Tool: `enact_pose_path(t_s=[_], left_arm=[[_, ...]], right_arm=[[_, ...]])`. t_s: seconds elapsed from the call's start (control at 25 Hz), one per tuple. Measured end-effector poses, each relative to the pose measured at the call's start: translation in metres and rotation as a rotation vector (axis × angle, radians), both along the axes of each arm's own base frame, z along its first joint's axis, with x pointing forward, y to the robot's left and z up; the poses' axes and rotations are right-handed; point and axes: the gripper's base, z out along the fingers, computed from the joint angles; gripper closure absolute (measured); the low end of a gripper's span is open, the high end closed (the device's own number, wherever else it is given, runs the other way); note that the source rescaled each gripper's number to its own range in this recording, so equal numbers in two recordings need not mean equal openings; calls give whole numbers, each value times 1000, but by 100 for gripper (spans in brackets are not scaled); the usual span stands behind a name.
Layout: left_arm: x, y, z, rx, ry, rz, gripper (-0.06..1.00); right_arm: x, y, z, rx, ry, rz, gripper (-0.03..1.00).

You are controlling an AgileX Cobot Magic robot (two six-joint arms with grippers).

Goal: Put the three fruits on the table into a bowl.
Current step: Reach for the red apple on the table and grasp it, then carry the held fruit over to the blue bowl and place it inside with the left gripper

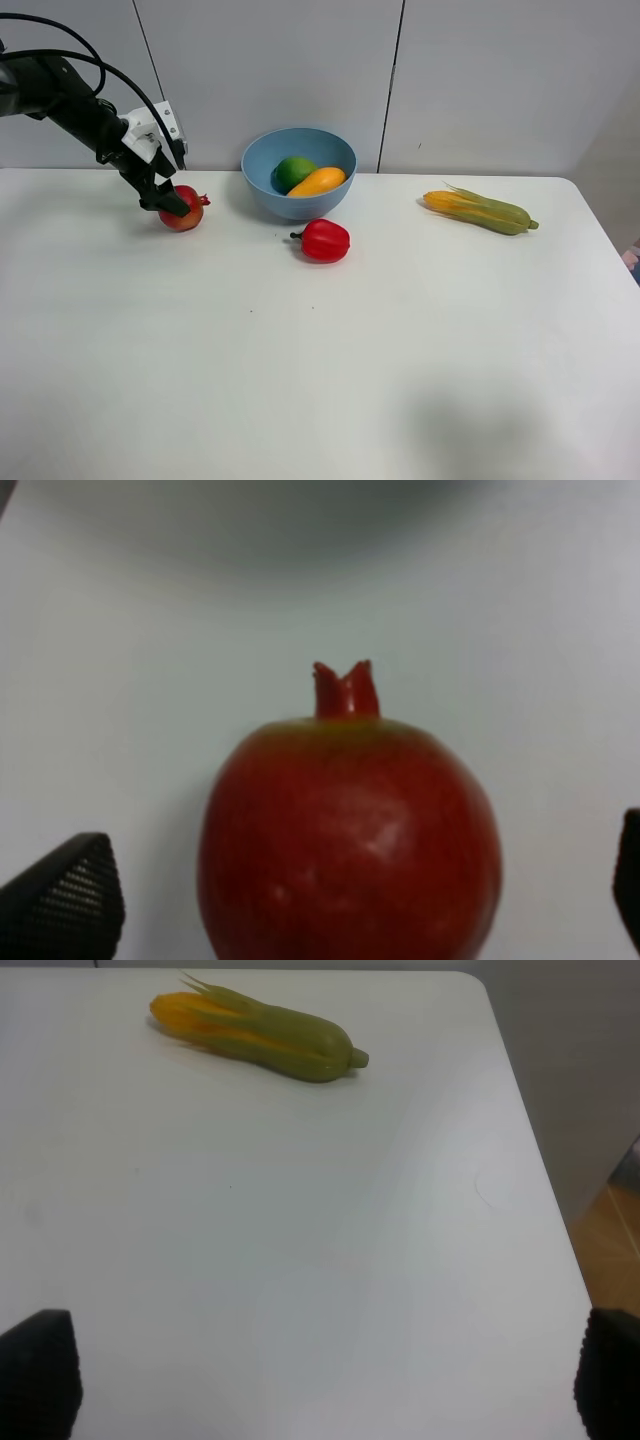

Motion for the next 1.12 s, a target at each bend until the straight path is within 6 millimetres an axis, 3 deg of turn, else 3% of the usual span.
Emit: enact_pose_path(t_s=[0.48,0.76,0.84,0.92,0.96,1.12], left_arm=[[7,0,-37,-22,35,40,-6],[9,0,-42,-19,18,40,-6],[9,0,-42,-19,17,41,9],[9,0,-42,-18,16,39,55],[9,0,-42,-20,16,39,93],[9,0,-41,-20,16,37,92]], right_arm=[[0,0,0,0,0,0,-3],[0,0,0,0,0,0,-3],[0,0,0,0,0,0,-3],[0,0,0,0,0,0,-3],[0,0,0,0,0,0,-3],[0,0,0,0,0,0,-3]])
